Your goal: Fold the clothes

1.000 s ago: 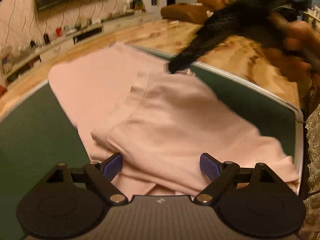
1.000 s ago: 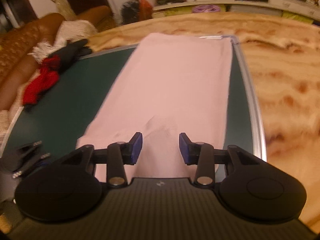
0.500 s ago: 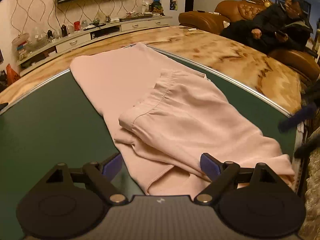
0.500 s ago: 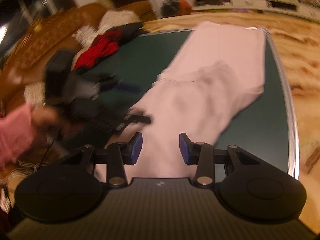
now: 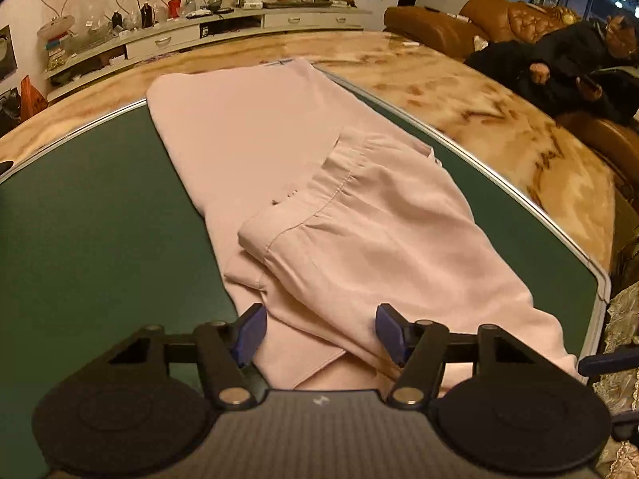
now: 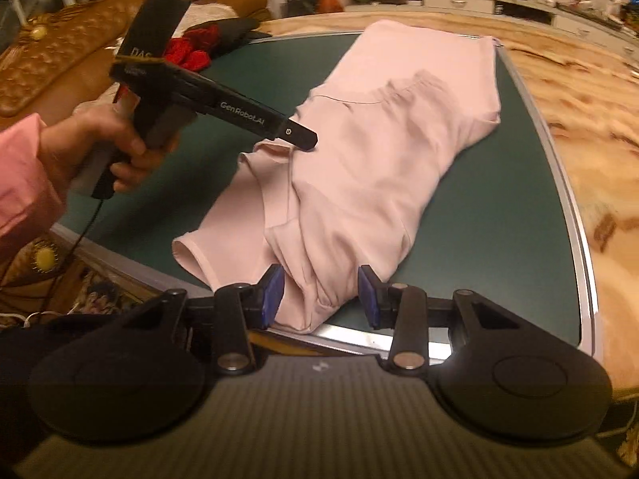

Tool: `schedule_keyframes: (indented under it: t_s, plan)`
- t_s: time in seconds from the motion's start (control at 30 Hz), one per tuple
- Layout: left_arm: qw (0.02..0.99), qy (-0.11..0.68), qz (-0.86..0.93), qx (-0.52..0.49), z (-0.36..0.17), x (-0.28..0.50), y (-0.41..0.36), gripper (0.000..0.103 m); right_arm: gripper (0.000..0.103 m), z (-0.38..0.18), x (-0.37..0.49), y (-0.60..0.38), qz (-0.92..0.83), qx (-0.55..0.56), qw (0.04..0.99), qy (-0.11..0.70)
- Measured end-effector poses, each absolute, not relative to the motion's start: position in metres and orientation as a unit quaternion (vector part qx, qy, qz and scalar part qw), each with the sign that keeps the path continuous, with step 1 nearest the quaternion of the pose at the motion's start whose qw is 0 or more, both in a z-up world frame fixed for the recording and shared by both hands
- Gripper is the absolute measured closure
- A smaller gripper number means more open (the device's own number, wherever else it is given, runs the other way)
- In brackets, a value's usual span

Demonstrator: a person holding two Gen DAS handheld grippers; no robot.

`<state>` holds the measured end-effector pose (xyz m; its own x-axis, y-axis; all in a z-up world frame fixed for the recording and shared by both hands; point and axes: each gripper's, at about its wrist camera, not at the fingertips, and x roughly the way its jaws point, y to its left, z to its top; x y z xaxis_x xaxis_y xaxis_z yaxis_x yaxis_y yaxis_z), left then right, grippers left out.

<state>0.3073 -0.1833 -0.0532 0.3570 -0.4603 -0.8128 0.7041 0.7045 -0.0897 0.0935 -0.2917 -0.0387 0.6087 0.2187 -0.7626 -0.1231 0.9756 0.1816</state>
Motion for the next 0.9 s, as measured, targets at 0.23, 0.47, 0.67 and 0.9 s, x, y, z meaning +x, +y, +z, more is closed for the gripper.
schedule_keyframes:
  t_s: [0.23,0.47,0.67,0.9]
  plan:
    - [0.814,0.442,-0.348,0.144,-0.057,0.309,-0.189,0.049,0.056,-0.047,0.082,-0.272,0.028,0.034,0.905,0.423]
    - [0.819,0.438,-0.348,0.127,-0.045,0.298,-0.167,0.047,0.056,-0.057,0.074,-0.271,-0.008,0.063,0.902,0.426]
    - [0.804,0.46,-0.356,0.121,-0.036,0.266,-0.136,0.046,0.056,-0.053,0.071,-0.288,0.0,0.1,0.907,0.41]
    - [0.791,0.462,-0.359,0.179,-0.041,0.223,-0.149,0.047,0.056,-0.059,0.067,-0.285,0.007,0.109,0.905,0.411]
